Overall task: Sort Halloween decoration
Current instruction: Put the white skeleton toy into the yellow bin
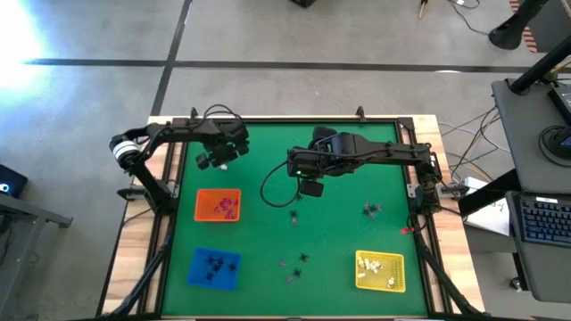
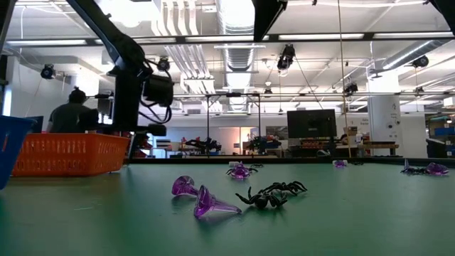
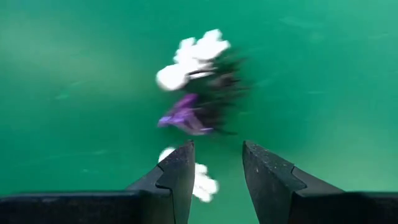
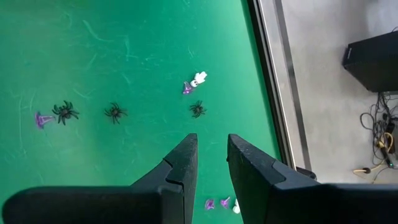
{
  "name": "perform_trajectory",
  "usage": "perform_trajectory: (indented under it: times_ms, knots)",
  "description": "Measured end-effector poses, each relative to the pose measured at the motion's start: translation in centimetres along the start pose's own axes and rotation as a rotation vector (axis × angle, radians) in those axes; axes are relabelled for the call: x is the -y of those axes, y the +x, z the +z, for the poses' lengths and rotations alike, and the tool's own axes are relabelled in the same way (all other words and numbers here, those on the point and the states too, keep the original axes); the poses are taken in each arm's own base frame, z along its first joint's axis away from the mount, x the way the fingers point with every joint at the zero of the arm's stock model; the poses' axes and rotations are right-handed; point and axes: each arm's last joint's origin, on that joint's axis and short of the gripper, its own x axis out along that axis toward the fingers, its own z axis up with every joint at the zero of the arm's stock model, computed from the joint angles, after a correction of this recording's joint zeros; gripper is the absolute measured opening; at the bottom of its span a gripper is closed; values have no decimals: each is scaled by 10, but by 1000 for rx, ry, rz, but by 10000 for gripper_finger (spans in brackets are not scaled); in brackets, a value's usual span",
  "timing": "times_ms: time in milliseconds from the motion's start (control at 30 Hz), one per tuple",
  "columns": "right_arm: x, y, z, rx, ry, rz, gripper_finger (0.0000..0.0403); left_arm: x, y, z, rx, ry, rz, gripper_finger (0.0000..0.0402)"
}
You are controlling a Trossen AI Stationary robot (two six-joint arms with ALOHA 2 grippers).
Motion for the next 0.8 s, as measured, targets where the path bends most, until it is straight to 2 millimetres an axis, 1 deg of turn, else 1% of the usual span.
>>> perform_trajectory:
  times_ms: [100,267,500,600,667,800]
  knots:
    - [0,0,0,0,0,0,82,-6,3,-1,-9,6,47,118]
    - [0,0,0,0,-6,0,82,-6,2,-1,-8,2,50,118]
    - [0,0,0,1,-7,0,82,-4,-2,-1,-20,105,48,118]
    - [0,0,0,1,-6,0,82,-9,-2,-2,-32,146,101,118]
    - [0,0,0,1,-6,0,82,-11,-2,-1,-24,199,121,118]
    - [0,0,0,1,-6,0,82,-12,-2,-1,-32,385,130,118]
